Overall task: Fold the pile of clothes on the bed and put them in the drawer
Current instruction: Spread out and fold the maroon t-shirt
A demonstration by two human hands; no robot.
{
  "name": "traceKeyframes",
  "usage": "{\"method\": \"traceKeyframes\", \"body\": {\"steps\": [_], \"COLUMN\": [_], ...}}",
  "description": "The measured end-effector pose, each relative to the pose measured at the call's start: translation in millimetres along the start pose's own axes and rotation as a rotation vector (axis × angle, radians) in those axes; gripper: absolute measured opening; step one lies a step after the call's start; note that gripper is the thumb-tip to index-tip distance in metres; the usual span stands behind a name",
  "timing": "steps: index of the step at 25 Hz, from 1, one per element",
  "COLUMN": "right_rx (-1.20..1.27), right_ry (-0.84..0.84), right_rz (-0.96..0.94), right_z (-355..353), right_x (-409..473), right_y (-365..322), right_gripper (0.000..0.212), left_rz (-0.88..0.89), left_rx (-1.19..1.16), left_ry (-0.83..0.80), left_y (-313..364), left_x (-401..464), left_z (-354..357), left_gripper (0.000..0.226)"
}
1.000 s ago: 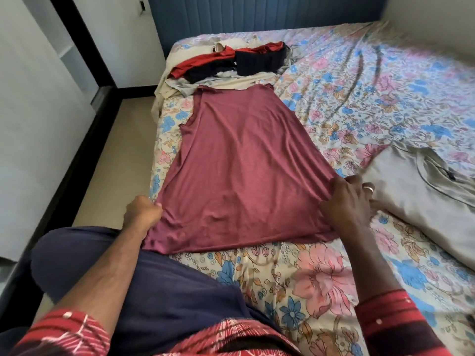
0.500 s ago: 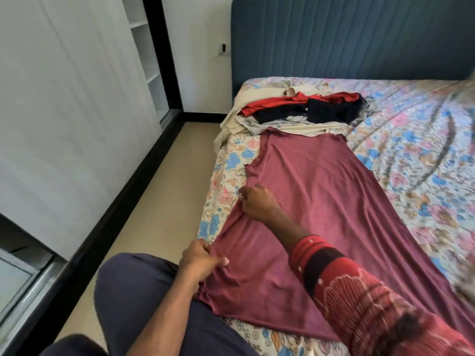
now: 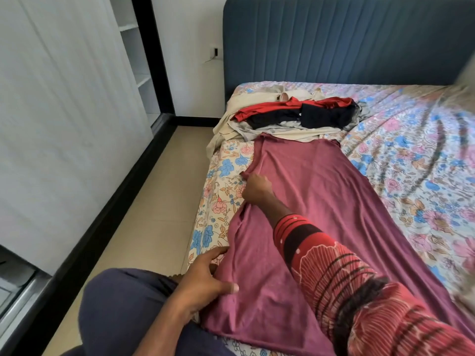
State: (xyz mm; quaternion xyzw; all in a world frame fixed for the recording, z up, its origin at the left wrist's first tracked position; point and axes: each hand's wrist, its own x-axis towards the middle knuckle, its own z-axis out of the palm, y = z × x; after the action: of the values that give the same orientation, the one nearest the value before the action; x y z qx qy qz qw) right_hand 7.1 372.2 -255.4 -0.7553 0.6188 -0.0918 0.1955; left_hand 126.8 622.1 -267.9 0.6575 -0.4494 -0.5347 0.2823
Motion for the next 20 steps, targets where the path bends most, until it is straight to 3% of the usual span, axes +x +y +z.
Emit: {"method": "traceKeyframes", "body": {"steps": [2, 8, 12, 14, 18, 20], "right_rx": [0.109, 0.252, 0.212, 0.206, 0.350, 0.243], "right_ry": [0.023, 0.029, -0.015, -0.032, 0.157, 0.139], "right_rz": [0.000, 0.107, 0.100, 0.055, 0.073, 0.068], "right_z": [-17.9, -66.6, -81.5, -77.7, -79.6, -83.0], "right_x": [1.3, -6.2, -15.5, -19.3, -12.7, -10.8], "right_y": [13.1, 68.9, 108.0, 126.6, 149.1, 154.8], "right_gripper": [0.046, 0.019, 0.045, 0.055, 0.053, 0.043], "left_rz": [0.063, 0.148, 0.185, 0.136, 0.160, 0.188], "left_rx": [0.031, 0.096, 0.248, 0.191, 0.157, 0.145], "left_ry": [-0.056, -0.193, -0.281, -0.370, -0.396, -0.426], "left_y": [17.0, 51.1, 64.9, 63.4, 59.0, 58.5], "left_x": [-3.0, 17.5, 20.5, 20.2, 24.9, 24.5], "left_z": [4.9, 72.9, 121.5, 137.8, 153.1, 155.9], "left_gripper": [0.088, 0.096, 0.097, 0.097, 0.092, 0.079]}}
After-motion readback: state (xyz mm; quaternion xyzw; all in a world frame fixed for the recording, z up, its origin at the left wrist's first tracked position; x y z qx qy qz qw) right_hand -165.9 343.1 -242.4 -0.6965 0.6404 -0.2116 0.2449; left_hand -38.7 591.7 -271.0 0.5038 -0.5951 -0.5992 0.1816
